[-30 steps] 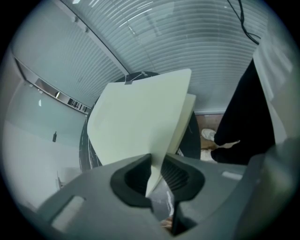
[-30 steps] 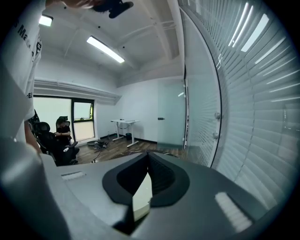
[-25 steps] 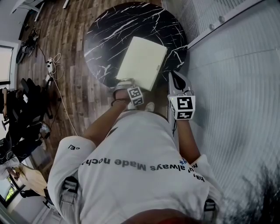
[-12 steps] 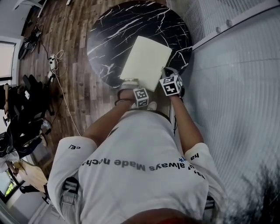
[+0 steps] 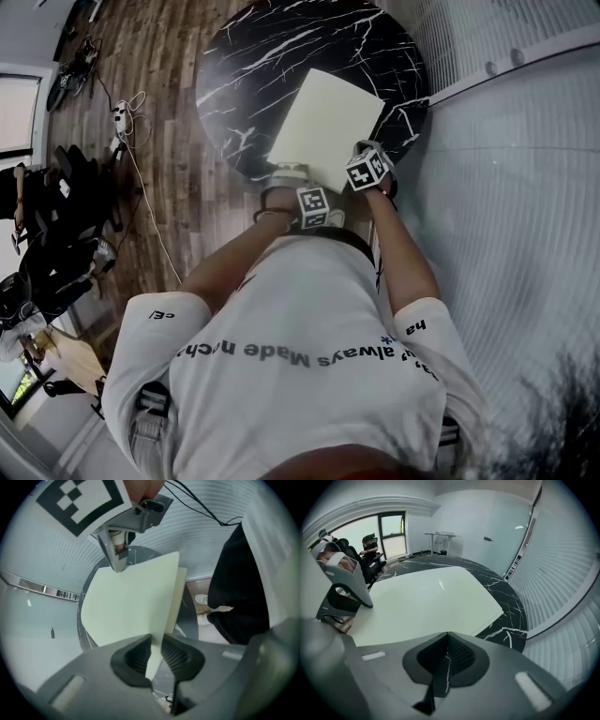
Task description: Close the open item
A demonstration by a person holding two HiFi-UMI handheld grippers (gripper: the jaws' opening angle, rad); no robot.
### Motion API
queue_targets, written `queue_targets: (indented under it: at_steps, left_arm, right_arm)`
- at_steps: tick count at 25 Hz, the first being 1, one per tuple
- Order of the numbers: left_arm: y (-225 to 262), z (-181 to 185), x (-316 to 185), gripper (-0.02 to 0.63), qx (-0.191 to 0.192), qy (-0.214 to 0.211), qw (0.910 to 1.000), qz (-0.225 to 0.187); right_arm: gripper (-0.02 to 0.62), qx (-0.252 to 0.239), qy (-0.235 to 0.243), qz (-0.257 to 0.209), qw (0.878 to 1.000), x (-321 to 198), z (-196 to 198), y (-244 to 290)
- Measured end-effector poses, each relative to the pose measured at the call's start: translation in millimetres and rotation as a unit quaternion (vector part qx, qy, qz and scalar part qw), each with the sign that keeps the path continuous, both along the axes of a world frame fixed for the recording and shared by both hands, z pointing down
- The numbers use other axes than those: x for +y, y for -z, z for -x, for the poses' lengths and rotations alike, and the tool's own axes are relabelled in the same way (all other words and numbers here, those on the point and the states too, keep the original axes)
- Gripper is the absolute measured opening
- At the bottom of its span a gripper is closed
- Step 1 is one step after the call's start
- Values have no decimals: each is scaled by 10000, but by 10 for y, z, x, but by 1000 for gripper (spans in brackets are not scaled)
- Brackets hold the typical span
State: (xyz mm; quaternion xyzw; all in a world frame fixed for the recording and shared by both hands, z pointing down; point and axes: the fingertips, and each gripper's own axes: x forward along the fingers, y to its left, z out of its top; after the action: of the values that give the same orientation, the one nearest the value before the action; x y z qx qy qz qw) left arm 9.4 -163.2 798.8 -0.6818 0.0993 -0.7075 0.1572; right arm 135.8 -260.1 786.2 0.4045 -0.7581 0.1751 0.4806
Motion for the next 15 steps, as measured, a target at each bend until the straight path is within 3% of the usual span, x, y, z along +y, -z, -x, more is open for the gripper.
queue_targets:
  at_steps: [7, 10, 15]
  left_arm:
    - [100, 12, -21, 103, 504, 298, 9983, -40]
    - [99, 35, 74, 147, 720, 621, 9952, 246]
    - [186, 89, 133, 143, 1060, 1054, 9880, 397]
  right_arm:
    - [-12, 3, -43, 207, 9998, 3, 18, -61]
    - [-12, 46, -38, 197, 9998, 6, 19, -59]
    - [-12, -47, -79, 127, 9999, 21, -2, -62]
